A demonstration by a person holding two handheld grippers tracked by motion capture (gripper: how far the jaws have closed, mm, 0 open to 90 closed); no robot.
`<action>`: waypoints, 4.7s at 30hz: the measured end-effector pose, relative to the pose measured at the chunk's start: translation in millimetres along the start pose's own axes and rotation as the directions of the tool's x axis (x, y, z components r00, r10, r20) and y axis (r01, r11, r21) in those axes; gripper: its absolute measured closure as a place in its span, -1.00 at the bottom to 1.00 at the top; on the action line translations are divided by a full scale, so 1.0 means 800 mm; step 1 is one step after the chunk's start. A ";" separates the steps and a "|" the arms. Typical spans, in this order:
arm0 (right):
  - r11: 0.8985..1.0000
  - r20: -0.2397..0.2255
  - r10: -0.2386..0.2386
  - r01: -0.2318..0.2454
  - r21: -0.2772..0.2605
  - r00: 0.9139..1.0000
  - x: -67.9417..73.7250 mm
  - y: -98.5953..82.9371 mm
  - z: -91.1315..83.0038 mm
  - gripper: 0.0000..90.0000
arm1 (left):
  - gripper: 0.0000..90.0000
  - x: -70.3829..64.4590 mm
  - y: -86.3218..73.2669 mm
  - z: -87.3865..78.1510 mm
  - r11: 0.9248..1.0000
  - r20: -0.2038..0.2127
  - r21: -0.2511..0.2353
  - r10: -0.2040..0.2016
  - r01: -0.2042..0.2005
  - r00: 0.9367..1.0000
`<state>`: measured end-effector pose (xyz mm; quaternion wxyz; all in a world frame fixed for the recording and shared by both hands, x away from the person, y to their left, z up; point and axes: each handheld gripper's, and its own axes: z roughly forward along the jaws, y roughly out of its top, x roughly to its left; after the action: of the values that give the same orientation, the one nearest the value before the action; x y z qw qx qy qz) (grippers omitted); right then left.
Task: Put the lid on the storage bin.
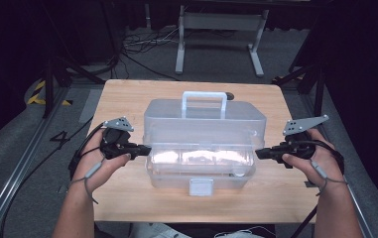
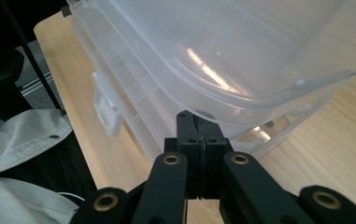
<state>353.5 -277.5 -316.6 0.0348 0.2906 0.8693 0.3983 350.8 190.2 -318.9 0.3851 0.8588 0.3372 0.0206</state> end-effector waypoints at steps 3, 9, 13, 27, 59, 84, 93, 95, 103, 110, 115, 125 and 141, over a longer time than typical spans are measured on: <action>1.000 0.002 0.002 -0.002 0.015 1.000 0.000 0.000 0.002 1.00 | 1.00 0.001 0.000 0.001 1.000 -0.001 0.014 0.010 -0.010 1.000; 0.999 0.000 -0.002 0.002 0.039 1.000 0.000 0.000 0.006 1.00 | 1.00 0.000 -0.001 0.003 0.999 -0.015 0.032 0.000 0.001 1.000; 0.999 0.007 -0.008 0.007 0.053 1.000 0.000 -0.001 0.008 1.00 | 1.00 0.000 -0.001 0.005 0.999 -0.023 0.050 0.006 -0.005 1.000; 0.993 0.015 -0.014 0.012 0.118 1.000 0.000 -0.002 0.016 1.00 | 1.00 -0.001 -0.001 0.010 0.994 -0.043 0.112 0.003 0.002 0.999; 0.971 0.006 -0.045 0.042 0.234 0.999 0.002 -0.007 0.025 0.99 | 1.00 -0.004 -0.005 0.024 0.973 -0.045 0.231 0.020 -0.009 0.999; 0.952 -0.021 -0.050 0.054 0.301 0.999 -0.002 -0.012 0.038 0.99 | 1.00 -0.005 -0.009 0.034 0.951 -0.023 0.304 0.060 -0.050 0.998; 0.944 -0.023 -0.054 0.058 0.325 0.998 -0.001 -0.013 0.043 0.99 | 1.00 -0.005 -0.010 0.037 0.942 -0.016 0.328 0.072 -0.063 0.997; 0.942 -0.024 -0.056 0.061 0.330 0.998 -0.001 -0.013 0.043 0.99 | 1.00 -0.005 -0.010 0.038 0.941 -0.010 0.333 0.070 -0.063 0.997; 0.935 -0.031 -0.057 0.065 0.348 0.998 -0.001 -0.014 0.045 0.99 | 1.00 -0.005 -0.011 0.040 0.934 -0.006 0.351 0.071 -0.064 0.997; 0.930 -0.038 -0.057 0.067 0.362 0.998 -0.001 -0.015 0.047 0.99 | 1.00 -0.005 -0.012 0.042 0.927 0.003 0.368 0.080 -0.075 0.997; 0.926 -0.043 -0.057 0.069 0.371 0.997 -0.001 -0.016 0.048 0.98 | 1.00 -0.005 -0.013 0.044 0.921 0.004 0.381 0.085 -0.080 0.996; 0.920 -0.050 -0.056 0.071 0.386 0.997 -0.001 -0.017 0.050 0.98 | 1.00 -0.006 -0.014 0.046 0.915 0.003 0.397 0.084 -0.079 0.996; 0.910 -0.065 -0.052 0.074 0.408 0.997 -0.002 -0.019 0.053 0.98 | 1.00 -0.007 -0.015 0.045 0.901 0.012 0.425 0.089 -0.085 0.996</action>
<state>360.2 -257.8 -356.3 -0.0369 0.2529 0.9430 0.2132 350.5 169.2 -351.2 0.1865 0.9361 0.2963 -0.0330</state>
